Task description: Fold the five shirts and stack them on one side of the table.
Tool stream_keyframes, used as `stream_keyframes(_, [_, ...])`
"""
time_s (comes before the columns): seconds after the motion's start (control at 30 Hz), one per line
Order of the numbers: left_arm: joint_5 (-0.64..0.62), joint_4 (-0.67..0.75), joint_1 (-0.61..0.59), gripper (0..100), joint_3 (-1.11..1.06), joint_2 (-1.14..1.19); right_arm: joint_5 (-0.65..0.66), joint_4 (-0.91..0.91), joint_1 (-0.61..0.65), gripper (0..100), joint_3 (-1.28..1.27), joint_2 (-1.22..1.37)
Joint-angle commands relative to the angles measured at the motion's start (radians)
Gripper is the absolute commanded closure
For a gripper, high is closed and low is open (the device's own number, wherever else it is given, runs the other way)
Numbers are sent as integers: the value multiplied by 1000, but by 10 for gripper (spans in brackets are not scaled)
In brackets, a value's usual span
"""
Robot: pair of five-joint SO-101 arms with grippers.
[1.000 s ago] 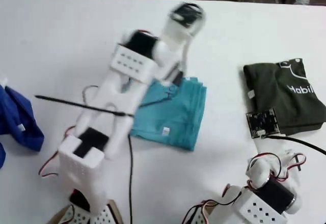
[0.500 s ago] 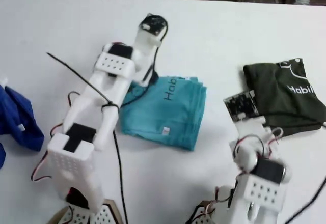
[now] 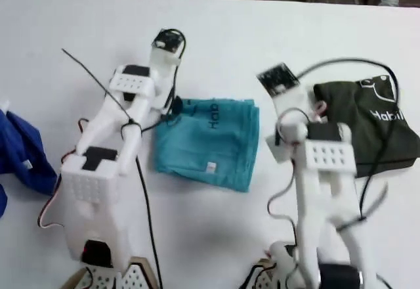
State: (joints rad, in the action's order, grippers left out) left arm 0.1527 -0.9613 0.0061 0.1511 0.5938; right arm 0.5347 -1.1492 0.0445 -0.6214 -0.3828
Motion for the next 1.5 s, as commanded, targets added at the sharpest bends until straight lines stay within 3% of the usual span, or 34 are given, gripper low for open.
stream_keyframes(0.0, [-2,-18,-58,754,90,23,-20,13,30,837,129,130])
stream_keyframes(0.33, [-54,-98,-146,753,131,9,-26,-13,150,837,333,323])
stream_keyframes(0.93, [-64,-562,-183,753,559,-11,-118,-19,239,837,710,691])
stream_keyframes(1.3, [-64,-560,-192,753,565,-3,-126,-22,251,840,924,898])
stream_keyframes(1.47, [-64,-549,-195,753,564,-3,-232,-61,251,860,1016,958])
